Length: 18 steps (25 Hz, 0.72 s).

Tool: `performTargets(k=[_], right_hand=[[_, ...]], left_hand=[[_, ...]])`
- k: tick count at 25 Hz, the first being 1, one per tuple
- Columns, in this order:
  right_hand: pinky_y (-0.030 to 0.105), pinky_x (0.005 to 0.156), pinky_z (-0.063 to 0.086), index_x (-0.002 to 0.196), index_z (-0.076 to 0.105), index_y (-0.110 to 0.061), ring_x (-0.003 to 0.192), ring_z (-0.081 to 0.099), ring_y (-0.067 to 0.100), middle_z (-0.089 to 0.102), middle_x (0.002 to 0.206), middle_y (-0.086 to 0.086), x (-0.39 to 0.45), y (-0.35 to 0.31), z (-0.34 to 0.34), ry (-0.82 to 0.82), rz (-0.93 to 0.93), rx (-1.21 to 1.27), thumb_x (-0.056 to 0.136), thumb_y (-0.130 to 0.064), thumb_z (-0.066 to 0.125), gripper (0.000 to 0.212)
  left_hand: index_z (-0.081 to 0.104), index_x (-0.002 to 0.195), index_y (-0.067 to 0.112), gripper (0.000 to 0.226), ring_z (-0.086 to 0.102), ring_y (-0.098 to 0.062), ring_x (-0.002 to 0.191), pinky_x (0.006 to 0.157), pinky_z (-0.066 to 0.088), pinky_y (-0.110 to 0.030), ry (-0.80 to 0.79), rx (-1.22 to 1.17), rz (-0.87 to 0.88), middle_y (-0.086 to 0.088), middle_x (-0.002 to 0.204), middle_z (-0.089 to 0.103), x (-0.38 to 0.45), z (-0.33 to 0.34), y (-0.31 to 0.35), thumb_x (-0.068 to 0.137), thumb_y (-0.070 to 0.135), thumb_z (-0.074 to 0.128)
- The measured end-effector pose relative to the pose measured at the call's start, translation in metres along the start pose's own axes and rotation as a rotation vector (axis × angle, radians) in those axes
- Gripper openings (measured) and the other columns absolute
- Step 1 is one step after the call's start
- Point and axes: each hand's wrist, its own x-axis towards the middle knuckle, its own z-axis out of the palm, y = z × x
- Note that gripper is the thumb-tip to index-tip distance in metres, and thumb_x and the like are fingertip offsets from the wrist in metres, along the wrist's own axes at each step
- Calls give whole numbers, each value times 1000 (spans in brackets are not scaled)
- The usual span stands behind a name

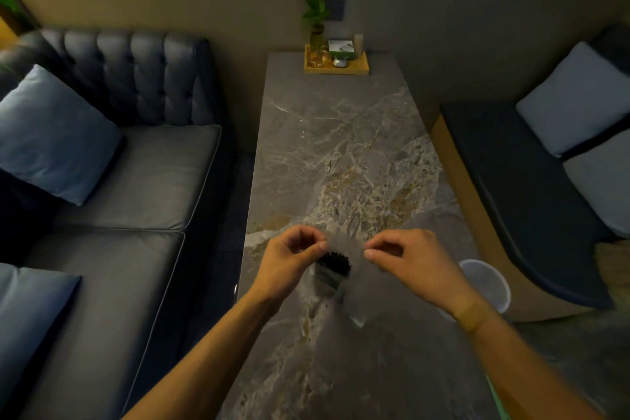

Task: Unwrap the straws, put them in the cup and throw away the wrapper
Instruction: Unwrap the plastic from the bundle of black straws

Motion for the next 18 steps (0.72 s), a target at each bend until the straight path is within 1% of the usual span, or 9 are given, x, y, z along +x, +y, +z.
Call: performTargets(k=[1, 3, 5, 7, 9, 12, 14, 16, 18], right_hand=[[19, 65, 54, 85, 75, -23, 68, 67, 2, 72, 71, -10, 4, -3, -1, -12, 10, -13, 82, -27, 73, 5], [13, 55, 50, 77, 75, -19, 61, 68, 5, 71, 64, -5, 9, -7, -1, -26, 50, 61, 79, -22, 75, 3], [12, 49, 47, 73, 73, -13, 56, 67, 8, 71, 62, 2, 10, -9, 4, -27, 124, 203, 77, -16, 78, 7], [14, 46, 47, 68, 70, -12, 53, 64, 11, 69, 60, 5, 10, -11, 11, -29, 200, 329, 74, -12, 80, 11], [18, 45, 46, 65, 67, -15, 51, 61, 10, 66, 56, 2, 9, -12, 19, -38, 242, 396, 72, -11, 81, 16], [19, 44, 44, 66, 64, -12, 52, 56, 13, 62, 54, 2, 4, -12, 30, -46, 285, 444, 73, -2, 78, 19], [19, 43, 43, 70, 63, -9, 54, 54, 16, 61, 57, 6, 2, -12, 33, -68, 302, 471, 73, 2, 77, 18], [19, 42, 44, 74, 63, -7, 55, 55, 18, 62, 62, 10, 0, -12, 32, -97, 311, 518, 74, 2, 76, 16], [20, 45, 48, 76, 66, -8, 57, 61, 13, 65, 66, 9, -3, -12, 30, -107, 340, 602, 76, -2, 75, 11]], left_hand=[[71, 86, 21, 12, 67, -10, 83, 71, 55, -17, 33, 70, 18, 6, 83, 72, 1, 3, 3, 83, 10, 72], [65, 99, 30, 19, 63, -4, 92, 76, 54, -18, 199, 317, 88, 12, 97, 67, -1, 8, 7, 84, 21, 72], [58, 103, 38, 27, 61, -2, 90, 73, 55, -19, 298, 406, 153, 14, 99, 61, -11, 13, 8, 82, 30, 73], [60, 95, 36, 20, 65, -6, 81, 69, 56, -20, 182, 293, 112, 7, 90, 66, -20, 21, 7, 81, 34, 74], [65, 93, 30, 17, 68, -11, 80, 70, 58, -23, 79, 206, -13, 1, 89, 71, -27, 28, 6, 80, 36, 74], [71, 94, 22, 11, 71, -10, 81, 72, 58, -22, 44, 193, -52, -2, 88, 75, -28, 33, 8, 84, 24, 73], [75, 87, 21, 6, 69, -3, 73, 66, 54, -17, 13, 182, -39, 4, 78, 75, -28, 33, 9, 86, 17, 70], [75, 83, 19, 9, 65, 1, 67, 62, 50, -13, -12, 176, -42, 6, 72, 73, -27, 32, 10, 87, 14, 68], [75, 85, 15, 7, 62, -1, 65, 60, 48, -12, -10, 184, -43, 2, 74, 72, -25, 31, 11, 87, 16, 68]])
